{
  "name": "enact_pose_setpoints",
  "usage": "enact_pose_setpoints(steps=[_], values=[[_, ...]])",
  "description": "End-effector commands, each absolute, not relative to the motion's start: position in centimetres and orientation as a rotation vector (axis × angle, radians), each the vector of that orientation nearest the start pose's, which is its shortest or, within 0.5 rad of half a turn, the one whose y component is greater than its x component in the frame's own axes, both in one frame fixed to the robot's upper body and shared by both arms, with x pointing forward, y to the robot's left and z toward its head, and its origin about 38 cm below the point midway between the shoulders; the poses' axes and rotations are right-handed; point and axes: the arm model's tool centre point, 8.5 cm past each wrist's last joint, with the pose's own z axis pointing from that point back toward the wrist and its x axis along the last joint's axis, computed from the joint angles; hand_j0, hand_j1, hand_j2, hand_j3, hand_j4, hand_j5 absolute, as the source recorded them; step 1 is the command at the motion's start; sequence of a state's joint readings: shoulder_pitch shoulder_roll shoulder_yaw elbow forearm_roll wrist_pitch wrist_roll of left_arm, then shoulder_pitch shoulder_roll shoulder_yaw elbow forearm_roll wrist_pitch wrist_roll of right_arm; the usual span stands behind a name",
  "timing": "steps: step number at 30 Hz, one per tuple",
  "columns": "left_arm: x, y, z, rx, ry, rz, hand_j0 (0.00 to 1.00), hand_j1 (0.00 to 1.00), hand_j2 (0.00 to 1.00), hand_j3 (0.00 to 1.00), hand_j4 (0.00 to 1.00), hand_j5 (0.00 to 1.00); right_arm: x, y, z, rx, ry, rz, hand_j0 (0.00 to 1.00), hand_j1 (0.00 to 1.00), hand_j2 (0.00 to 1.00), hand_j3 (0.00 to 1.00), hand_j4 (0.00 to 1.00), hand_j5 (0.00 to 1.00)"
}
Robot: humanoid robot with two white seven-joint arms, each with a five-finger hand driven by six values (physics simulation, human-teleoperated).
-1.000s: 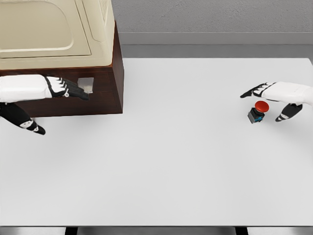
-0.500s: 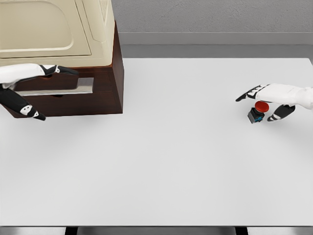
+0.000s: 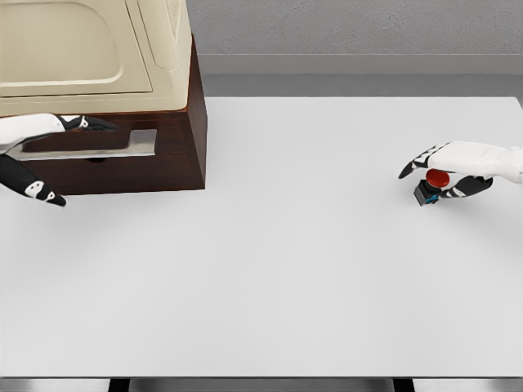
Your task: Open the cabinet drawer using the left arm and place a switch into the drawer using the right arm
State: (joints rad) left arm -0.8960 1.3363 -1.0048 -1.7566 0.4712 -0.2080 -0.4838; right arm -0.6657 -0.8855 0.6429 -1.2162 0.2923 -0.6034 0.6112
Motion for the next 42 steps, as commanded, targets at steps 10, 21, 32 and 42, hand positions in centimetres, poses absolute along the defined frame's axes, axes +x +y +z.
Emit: enact_pose_setpoints(steps=[10, 21, 32, 42], values=[[37.7, 36.9, 30.1, 0.083, -1.31, -1.531, 1.0, 1.0, 1.0, 1.0, 1.0, 1.0, 44.4, -38.6, 19.1, -0.35, -1.167, 1.94, 0.64, 0.64, 0.64, 0.64, 0.64, 0.64], [37.8, 37.1, 29.8, 0.086, -1.302, -1.529, 1.0, 1.0, 1.0, 1.0, 1.0, 1.0, 44.2, -38.7, 18.8, -0.344, -1.16, 1.935, 0.58, 0.58, 0.58, 0.58, 0.58, 0.58], [37.5, 37.5, 29.5, 0.078, -1.308, -1.505, 1.0, 1.0, 1.0, 1.0, 1.0, 1.0, 44.3, -38.6, 18.9, -0.342, -1.169, 1.931, 0.48, 0.48, 0.48, 0.48, 0.48, 0.48], [36.8, 38.1, 28.0, 0.058, -1.283, -1.481, 1.0, 1.0, 1.0, 1.0, 1.0, 1.0, 44.5, -38.1, 19.3, -0.348, -1.183, 1.941, 0.43, 0.43, 0.43, 0.43, 0.43, 0.43]])
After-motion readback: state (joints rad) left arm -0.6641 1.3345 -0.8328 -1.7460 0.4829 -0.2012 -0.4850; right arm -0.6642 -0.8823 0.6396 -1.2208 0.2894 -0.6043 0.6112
